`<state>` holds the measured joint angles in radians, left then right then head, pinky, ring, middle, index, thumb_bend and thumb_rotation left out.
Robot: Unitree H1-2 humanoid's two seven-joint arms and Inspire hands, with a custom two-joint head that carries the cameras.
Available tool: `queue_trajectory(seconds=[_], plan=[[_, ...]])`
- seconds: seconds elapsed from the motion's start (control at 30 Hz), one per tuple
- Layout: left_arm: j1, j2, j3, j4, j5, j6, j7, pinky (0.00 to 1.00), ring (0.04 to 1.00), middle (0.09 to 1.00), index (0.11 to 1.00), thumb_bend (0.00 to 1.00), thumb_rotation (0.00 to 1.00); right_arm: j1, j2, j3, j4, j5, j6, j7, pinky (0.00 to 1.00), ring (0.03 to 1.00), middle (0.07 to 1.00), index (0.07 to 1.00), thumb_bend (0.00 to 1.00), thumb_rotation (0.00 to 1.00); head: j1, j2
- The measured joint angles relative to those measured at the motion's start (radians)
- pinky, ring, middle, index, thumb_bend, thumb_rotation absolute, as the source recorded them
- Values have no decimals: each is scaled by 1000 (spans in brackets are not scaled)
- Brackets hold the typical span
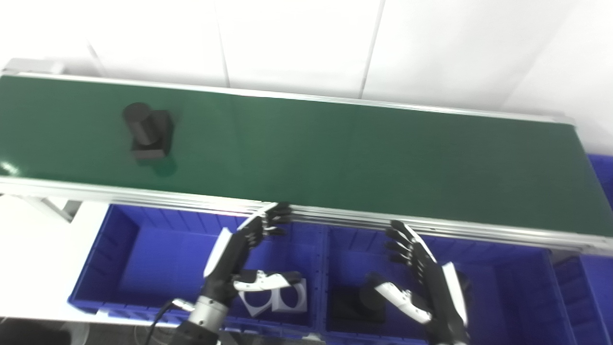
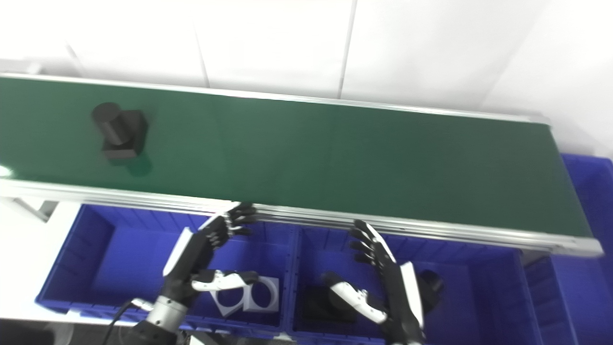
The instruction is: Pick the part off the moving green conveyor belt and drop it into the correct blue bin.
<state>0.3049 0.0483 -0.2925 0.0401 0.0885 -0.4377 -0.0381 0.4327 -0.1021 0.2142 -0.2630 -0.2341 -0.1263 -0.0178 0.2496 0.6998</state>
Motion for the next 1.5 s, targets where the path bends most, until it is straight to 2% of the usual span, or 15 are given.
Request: queue_trajectory(seconds=[0.03, 0.1, 0.17, 0.2, 0.37, 0.67, 0.83, 1.03, 1.27, 1.37, 1.5], plan=[[0, -1, -14, 6, 8, 0, 16, 683, 772, 817, 815, 808, 290, 0, -6, -5, 7, 4, -12, 0, 719, 786, 837, 887, 698, 538, 0, 0], [-2, 0, -46, 21, 34, 0, 59, 671, 764, 807, 809, 816, 308, 0, -12, -15, 25, 13, -34, 0, 715, 787, 839, 890, 698, 548, 58, -58], [-9, 5, -83, 42, 65, 0, 122, 663, 761, 802, 807, 822, 315, 0, -15, -21, 38, 16, -47, 0, 710, 783, 837, 890, 703, 557, 59, -59], [-15, 7, -98, 54, 74, 0, 147, 660, 761, 801, 807, 822, 316, -1, -16, -22, 44, 16, -48, 0, 709, 782, 836, 890, 707, 560, 74, -81], [-58, 40, -197, 85, 113, 0, 281, 644, 755, 802, 806, 825, 326, -3, -16, -26, 62, 18, -48, 4, 709, 784, 839, 896, 703, 559, 89, -121], [-102, 94, -306, 136, 123, 0, 440, 632, 743, 797, 802, 831, 306, -19, -18, -34, 101, 16, -61, 5, 694, 767, 824, 892, 706, 556, 73, -169], [-125, 109, -354, 152, 127, 0, 497, 619, 734, 790, 794, 841, 299, -28, -18, -36, 105, 0, -100, 3, 680, 760, 819, 880, 701, 533, 59, -192], [-148, 123, -391, 167, 123, 0, 539, 611, 737, 790, 793, 847, 296, -43, -18, -38, 125, -27, -122, 3, 663, 745, 806, 868, 700, 500, 48, -197], [-165, 136, -419, 186, 122, 0, 589, 598, 728, 786, 793, 854, 310, -79, -11, -42, 65, -15, -122, 5, 670, 762, 815, 856, 721, 460, 23, -201], [-175, 142, -427, 189, 122, 0, 602, 601, 729, 787, 790, 854, 301, -115, -5, -44, 37, -4, -122, 6, 661, 758, 809, 851, 736, 463, 17, -201], [-179, 142, -437, 190, 122, 0, 618, 605, 732, 787, 791, 851, 301, -165, -5, -53, 7, -25, -107, 7, 623, 738, 802, 856, 748, 517, 14, -201]])
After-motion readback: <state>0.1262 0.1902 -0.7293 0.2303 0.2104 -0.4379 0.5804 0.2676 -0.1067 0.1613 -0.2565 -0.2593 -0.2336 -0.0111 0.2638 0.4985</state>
